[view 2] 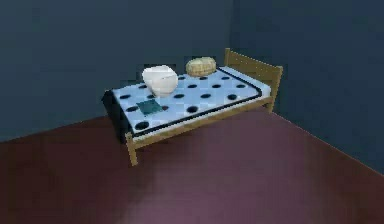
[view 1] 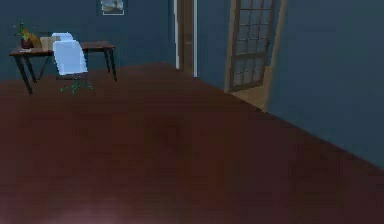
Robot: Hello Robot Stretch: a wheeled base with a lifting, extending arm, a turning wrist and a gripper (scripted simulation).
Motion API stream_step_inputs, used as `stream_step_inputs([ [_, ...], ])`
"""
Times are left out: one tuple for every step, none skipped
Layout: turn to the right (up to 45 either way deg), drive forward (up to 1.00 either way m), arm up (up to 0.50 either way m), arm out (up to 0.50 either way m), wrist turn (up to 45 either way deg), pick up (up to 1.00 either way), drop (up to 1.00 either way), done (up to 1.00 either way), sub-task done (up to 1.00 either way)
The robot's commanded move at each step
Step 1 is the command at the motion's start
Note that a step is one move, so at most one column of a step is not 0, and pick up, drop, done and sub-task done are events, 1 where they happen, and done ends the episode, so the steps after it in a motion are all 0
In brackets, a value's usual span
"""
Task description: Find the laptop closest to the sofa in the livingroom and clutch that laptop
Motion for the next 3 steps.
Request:
stream_step_inputs([
  [-3.0, 0.0, 0.0, 0.0, 0.0, 0.0, 0.0, 0.0, 0.0],
  [0.0, 1.0, 0.0, 0.0, 0.0, 0.0, 0.0, 0.0, 0.0],
  [0.0, 1.0, 0.0, 0.0, 0.0, 0.0, 0.0, 0.0, 0.0],
])
